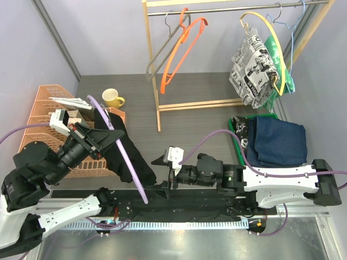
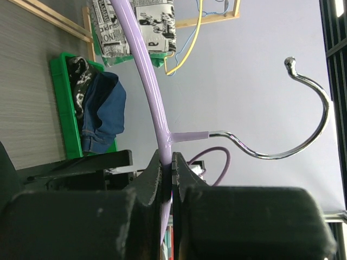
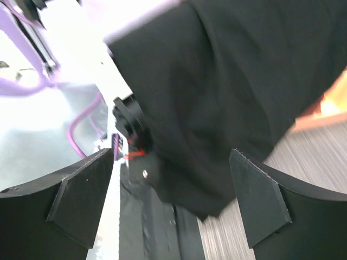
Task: Remove the trousers from the hanger
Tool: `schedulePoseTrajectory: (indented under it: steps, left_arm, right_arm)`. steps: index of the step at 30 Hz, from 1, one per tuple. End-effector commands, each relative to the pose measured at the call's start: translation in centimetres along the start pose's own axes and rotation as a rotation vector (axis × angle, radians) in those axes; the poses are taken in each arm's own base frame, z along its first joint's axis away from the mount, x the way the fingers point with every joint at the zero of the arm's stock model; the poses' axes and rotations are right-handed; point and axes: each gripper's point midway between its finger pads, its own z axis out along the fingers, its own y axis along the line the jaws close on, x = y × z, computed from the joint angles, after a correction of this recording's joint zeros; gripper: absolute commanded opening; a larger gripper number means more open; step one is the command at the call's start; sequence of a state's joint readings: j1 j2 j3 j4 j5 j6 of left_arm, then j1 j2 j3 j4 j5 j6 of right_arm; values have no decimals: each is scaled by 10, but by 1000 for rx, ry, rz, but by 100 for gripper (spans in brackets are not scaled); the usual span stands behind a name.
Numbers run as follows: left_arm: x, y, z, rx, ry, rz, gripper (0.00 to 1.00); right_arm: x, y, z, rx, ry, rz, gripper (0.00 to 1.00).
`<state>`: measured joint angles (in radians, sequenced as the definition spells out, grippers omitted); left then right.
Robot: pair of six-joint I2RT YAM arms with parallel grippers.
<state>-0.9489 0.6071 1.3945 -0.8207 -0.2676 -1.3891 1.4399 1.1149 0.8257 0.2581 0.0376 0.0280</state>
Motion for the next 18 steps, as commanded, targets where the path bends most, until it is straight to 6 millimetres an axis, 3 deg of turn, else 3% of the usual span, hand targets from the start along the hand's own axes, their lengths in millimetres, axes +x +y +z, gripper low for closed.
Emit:
schedulePoseTrajectory:
  steps: [1, 9, 12, 15, 18]
  left_arm:
    - [-6, -28, -3, 112, -20, -51, 0]
    - [2, -33, -2, 136, 21, -68, 0]
    - [2, -34, -4, 144, 28, -74, 0]
    - [4, -37, -6, 157, 41, -78, 0]
    - [8, -36, -6, 159, 62, -76, 0]
  right_arm:
    - [-54, 8, 9, -23, -177, 1, 93]
    - [-75, -6, 27, 65, -237, -2, 87]
    - [-77, -17, 32, 127, -245, -26, 78]
    - [-80, -27, 32, 177, -266, -43, 54]
    - [-83, -31, 31, 197, -297, -75, 50]
